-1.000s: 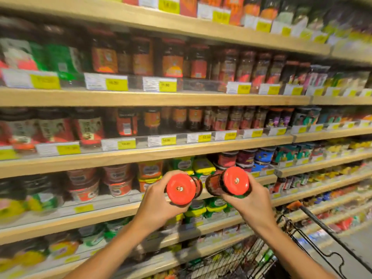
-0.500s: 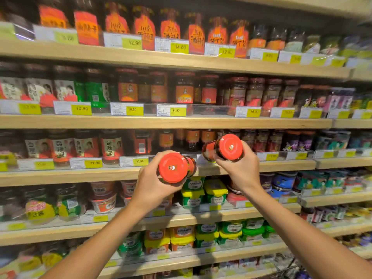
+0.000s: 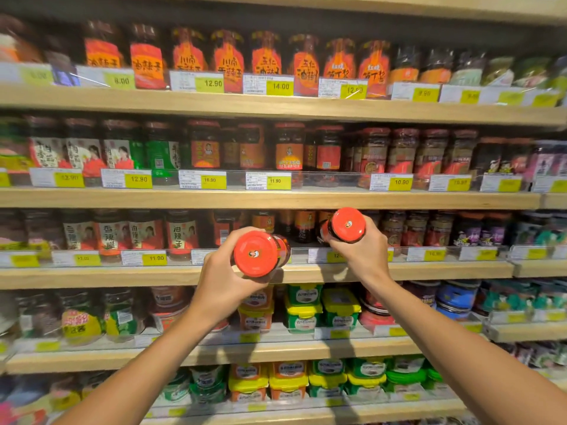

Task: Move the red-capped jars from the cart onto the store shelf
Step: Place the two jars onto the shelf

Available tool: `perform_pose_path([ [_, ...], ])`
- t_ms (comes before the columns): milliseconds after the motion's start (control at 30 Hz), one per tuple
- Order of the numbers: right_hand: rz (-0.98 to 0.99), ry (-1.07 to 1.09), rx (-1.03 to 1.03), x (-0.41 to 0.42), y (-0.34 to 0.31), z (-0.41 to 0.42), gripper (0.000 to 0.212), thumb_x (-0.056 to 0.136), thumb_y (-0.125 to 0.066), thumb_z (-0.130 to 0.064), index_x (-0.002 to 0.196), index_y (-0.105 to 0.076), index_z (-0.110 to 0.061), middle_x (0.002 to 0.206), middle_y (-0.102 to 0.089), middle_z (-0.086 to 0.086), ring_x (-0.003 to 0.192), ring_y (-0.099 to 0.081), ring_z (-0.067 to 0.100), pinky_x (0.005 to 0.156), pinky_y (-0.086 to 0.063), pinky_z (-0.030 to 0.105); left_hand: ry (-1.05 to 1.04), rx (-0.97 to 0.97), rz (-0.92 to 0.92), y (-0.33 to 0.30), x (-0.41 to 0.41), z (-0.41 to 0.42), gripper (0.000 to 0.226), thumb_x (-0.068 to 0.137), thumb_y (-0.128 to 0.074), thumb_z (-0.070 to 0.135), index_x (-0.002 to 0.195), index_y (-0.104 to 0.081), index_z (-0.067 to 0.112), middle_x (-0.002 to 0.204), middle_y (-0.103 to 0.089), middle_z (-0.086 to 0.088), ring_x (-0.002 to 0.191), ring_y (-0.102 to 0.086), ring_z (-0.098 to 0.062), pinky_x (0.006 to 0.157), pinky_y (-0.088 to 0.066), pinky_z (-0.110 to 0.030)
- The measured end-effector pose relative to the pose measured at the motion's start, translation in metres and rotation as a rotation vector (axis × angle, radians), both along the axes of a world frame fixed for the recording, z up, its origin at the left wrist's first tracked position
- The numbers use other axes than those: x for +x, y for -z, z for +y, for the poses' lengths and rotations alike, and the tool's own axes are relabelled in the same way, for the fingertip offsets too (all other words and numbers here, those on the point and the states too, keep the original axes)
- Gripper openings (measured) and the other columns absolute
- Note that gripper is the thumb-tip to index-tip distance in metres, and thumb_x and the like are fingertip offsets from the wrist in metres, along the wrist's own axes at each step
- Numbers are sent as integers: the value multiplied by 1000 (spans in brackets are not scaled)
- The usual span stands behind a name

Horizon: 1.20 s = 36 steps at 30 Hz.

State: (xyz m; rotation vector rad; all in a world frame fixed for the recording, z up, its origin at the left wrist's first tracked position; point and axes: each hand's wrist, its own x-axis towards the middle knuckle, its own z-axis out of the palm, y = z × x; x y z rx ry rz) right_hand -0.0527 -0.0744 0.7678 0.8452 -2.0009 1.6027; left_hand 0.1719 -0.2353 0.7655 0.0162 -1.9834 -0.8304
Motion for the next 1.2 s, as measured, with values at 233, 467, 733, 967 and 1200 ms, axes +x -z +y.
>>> perform_pose_path([
  [233, 17, 7, 107, -15, 5, -12, 68, 66, -90, -45, 122, -60, -20, 106, -70, -4, 95, -64, 14, 80, -51, 29, -24, -28, 9, -4, -1, -1, 71, 61, -94, 24, 124, -61, 24, 117, -69, 15, 111, -63, 1, 92, -46, -11],
  [467, -37, 71, 193, -24, 4, -22, 57, 65, -88, -42, 105, -58, -16, 98, -69, 1, 89, -65, 22, 70, -47, 30, -22, -20, -11, -3, -6, -3, 72, 60, -94, 26, 124, -60, 26, 116, -66, 24, 110, -62, 4, 89, -45, -9],
  [733, -120, 174, 292, -32, -14, -30, 56, 66, -81, -52, 89, -51, -11, 87, -65, 5, 82, -63, 29, 71, -56, 45, -21, -22, -8, -7, -17, -7, 71, 60, -93, 30, 123, -61, 27, 114, -68, 21, 110, -62, 4, 89, -47, -11],
  [967, -163, 262, 393, -38, -27, -38, 56, 72, -77, -57, 48, -50, -14, 61, -61, 4, 73, -65, 31, 65, -51, 36, -34, -29, -24, -7, -34, -14, 72, 61, -94, 24, 124, -60, 26, 115, -68, 20, 109, -61, 6, 89, -44, -7],
  [1200, -120, 264, 682, -50, -33, -54, 67, 84, -45, -79, 65, -58, -16, 70, -65, 6, 80, -67, 29, 77, -45, 36, -53, -15, -50, -6, -55, -22, 72, 62, -94, 22, 124, -59, 30, 112, -68, 22, 106, -62, 7, 86, -45, -7],
])
